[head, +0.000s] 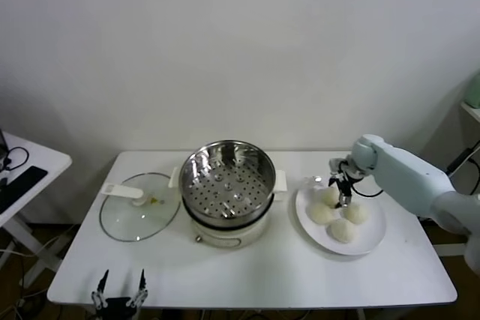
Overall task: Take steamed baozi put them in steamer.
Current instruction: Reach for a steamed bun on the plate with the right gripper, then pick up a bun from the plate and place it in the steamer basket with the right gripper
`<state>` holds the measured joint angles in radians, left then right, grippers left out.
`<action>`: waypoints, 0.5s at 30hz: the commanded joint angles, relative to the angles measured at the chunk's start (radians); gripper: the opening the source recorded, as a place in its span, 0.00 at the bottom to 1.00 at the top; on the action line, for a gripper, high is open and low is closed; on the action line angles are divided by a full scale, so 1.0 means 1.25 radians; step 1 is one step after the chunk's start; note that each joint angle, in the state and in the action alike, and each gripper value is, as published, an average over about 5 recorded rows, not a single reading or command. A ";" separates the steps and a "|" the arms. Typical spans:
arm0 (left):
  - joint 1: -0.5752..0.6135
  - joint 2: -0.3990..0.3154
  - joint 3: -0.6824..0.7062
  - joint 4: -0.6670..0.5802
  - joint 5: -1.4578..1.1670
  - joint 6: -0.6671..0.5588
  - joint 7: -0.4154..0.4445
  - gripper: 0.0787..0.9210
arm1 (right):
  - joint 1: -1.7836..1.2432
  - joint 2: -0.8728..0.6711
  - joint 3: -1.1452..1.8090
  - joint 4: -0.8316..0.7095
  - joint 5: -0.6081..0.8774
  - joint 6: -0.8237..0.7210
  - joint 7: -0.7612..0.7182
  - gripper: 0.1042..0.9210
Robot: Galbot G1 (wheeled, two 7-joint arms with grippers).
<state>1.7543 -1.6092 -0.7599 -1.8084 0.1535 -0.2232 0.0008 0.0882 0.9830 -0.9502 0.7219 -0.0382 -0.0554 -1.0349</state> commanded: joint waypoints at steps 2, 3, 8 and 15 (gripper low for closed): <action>-0.001 0.002 0.001 0.004 0.005 0.000 -0.003 0.88 | 0.001 0.006 0.006 -0.011 -0.012 0.007 0.000 0.65; 0.000 0.002 0.001 0.005 0.007 -0.001 -0.004 0.88 | 0.006 0.003 0.002 -0.005 -0.008 0.009 -0.001 0.62; 0.004 0.005 -0.003 0.006 0.012 -0.004 -0.007 0.88 | 0.095 -0.039 -0.070 0.072 0.056 0.023 -0.011 0.59; 0.007 0.007 -0.004 0.008 0.020 -0.010 -0.014 0.88 | 0.318 -0.105 -0.229 0.219 0.152 0.088 -0.040 0.59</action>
<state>1.7609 -1.6092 -0.7668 -1.8012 0.1701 -0.2329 -0.0138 0.2426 0.9190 -1.0646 0.8336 0.0456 -0.0049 -1.0639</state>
